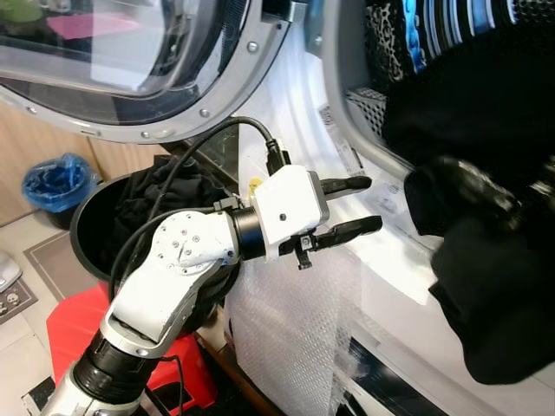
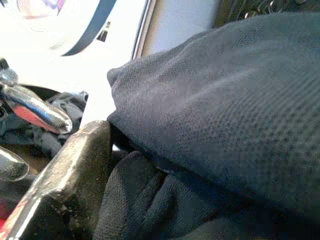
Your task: Clothes washing
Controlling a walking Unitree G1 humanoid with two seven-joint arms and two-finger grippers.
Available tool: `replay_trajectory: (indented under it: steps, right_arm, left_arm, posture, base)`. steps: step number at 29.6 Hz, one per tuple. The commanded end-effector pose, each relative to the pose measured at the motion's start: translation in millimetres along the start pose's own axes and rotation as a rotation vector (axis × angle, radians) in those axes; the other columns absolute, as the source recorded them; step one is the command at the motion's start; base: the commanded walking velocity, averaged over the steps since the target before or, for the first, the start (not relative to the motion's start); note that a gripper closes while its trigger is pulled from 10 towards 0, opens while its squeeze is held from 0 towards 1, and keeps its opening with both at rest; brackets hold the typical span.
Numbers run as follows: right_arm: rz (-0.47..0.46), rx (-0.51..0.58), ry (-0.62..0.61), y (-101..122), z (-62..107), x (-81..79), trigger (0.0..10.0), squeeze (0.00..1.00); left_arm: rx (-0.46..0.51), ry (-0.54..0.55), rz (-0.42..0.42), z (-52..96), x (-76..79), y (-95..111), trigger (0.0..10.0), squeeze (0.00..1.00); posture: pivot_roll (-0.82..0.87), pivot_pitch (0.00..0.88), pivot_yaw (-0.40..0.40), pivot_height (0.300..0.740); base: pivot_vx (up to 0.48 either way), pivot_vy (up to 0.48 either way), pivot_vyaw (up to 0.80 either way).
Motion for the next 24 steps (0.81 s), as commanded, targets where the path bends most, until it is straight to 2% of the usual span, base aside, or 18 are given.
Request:
replay_trajectory:
  steps: [1,3,4,7,8,10,14,15,16,17,24]
  right_arm:
    - [-0.045,-0.01,-0.057,-2,20.3,17.2,10.0,0.0]
    - [-0.118,0.011,-0.078,-5,27.3,23.5,10.0,0.0]
    - [-0.122,-0.088,-0.098,-22,29.4,26.4,10.0,0.0]
    - [-0.117,-0.152,-0.137,-33,28.9,30.5,10.0,0.0]
    - [-0.125,-0.265,-0.263,-53,27.8,45.4,10.0,0.0]
    - [-0.129,-0.318,-0.317,-62,28.9,51.7,10.0,0.0]
    - [-0.131,-0.373,-0.322,-72,26.1,49.2,10.0,0.0]
    - [-0.121,-0.382,-0.316,-73,23.7,47.6,9.3,0.0]
    - [-0.124,-0.381,-0.315,-74,22.3,47.0,9.3,0.0]
    - [-0.148,-0.366,-0.332,-73,17.9,48.2,0.0,0.0]
    - [-0.129,-0.345,-0.295,-69,-1.2,40.2,0.0,0.0]
  left_arm:
    - [0.014,-0.046,-0.001,-5.5,7.9,4,10.0,0.0]
    - [0.017,-0.049,0.001,-6.2,8.4,4,10.0,0.0]
    - [0.019,-0.05,0.003,-6.7,8.6,5,10.0,0.0]
    - [0.02,-0.05,0.002,-7.1,8.7,5,10.0,0.0]
    - [0.022,-0.048,0.002,-7.6,8.6,5,10.0,0.0]
    - [0.022,-0.046,0.002,-7.5,8.4,5,10.0,0.0]
    - [0.018,-0.035,0.002,-6.0,7.1,5,10.0,0.0]
    - [0.017,-0.032,0.002,-5.6,6.6,5,10.0,0.0]
    - [0.017,-0.031,0.001,-5.4,6.5,5,10.0,0.0]
    - [0.017,-0.029,0.002,-5.2,6.4,5,10.0,0.0]
    - [0.019,-0.016,0.004,-3.9,4.7,6,10.0,0.0]
  posture:
    - [0.15,0.175,-0.128,0.74]
    - [0.13,0.18,-0.127,0.74]
    - [0.13,0.18,-0.127,0.74]
    - [0.13,0.18,-0.127,0.74]
    - [0.13,0.18,-0.127,0.74]
    - [0.13,0.18,-0.127,0.74]
    - [0.13,0.189,-0.131,0.74]
    - [0.13,0.189,-0.131,0.74]
    - [0.13,0.189,-0.131,0.74]
    - [0.13,0.189,-0.131,0.74]
    - [0.15,0.2,-0.139,0.74]
  base:
    - [0.0,0.0,0.0]
    - [0.0,0.0,0.0]
    - [0.0,0.0,0.0]
    - [0.0,0.0,0.0]
    - [0.0,0.0,0.0]
    - [0.0,0.0,0.0]
    - [0.0,0.0,0.0]
    - [0.0,0.0,0.0]
    - [0.0,0.0,0.0]
    - [0.0,0.0,0.0]
    - [0.0,0.0,0.0]
Point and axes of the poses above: a point about 5 cm out from each wrist's last joint towards the gripper, its own z axis pointing back from the gripper into the wrist, its own y axis along the axis of the wrist's last joint, x = y × z, the point moved 3 cm from there along -z, pointing out of the wrist towards the gripper, and after that the axes turned 12 degrees about z, right-handed, at the moved point
